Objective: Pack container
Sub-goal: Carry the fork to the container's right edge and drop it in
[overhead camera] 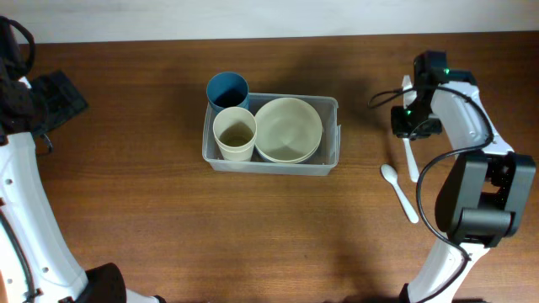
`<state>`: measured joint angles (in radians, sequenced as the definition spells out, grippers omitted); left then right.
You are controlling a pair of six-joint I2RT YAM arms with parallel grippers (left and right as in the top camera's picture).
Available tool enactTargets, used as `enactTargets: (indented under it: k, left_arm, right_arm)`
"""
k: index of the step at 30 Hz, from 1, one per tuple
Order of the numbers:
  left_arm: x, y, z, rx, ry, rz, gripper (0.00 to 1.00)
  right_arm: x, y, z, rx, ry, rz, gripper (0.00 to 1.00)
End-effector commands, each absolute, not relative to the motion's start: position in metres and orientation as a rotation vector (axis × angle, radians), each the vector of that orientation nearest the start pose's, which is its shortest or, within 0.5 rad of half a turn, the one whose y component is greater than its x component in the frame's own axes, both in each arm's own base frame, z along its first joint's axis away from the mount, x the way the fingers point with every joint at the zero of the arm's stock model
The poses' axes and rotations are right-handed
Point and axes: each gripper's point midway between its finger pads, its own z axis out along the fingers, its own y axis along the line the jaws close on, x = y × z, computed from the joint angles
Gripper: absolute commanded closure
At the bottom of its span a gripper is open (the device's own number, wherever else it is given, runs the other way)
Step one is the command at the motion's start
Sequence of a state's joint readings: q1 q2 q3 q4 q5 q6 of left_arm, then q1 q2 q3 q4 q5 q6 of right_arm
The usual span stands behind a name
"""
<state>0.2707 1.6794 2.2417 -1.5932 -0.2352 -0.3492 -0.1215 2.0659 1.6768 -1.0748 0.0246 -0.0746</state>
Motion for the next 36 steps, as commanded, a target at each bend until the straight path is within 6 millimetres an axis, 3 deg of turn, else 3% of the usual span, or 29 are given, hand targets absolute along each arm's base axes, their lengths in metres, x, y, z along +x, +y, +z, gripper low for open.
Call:
enactTargets:
  k: [1,7,8,16,25,28,36]
  left_arm:
    - [0.325,0.132,0.348,-0.883,2.434,0.271,0.01]
    - [0.325,0.132,0.348,-0.883,2.434,0.27,0.01]
    - [0.325,0.132,0.348,-0.883,2.434,0.27,0.0]
    - [0.325,0.132,0.348,-0.883,2.434,0.27,0.0]
    - [0.325,0.132,0.348,-0.883,2.434,0.27,0.01]
    - [0.325,0.132,0.348,-0.883,2.434,0.27,0.0]
    - [0.325,0.132,0.348,-0.883,2.434,0.27,0.0]
  right_arm:
    - [0.432,-0.031,0.086,0.07,2.987,0.154,0.8]
    - [0.447,0.025,0.125,0.013,2.843,0.649,0.81]
    - [0.452,0.044,0.141,-0.016,2.769,0.82,0.81]
    - [0.455,0.096,0.189,-0.132,2.544,1.243,0.84]
    - [0.454,0.125,0.195,-0.232,2.506,1.296,0.83]
    - [0.454,0.13,0.193,-0.256,2.512,1.272,0.68]
    - [0.457,0.129,0.188,-0.232,2.541,1.22,0.67]
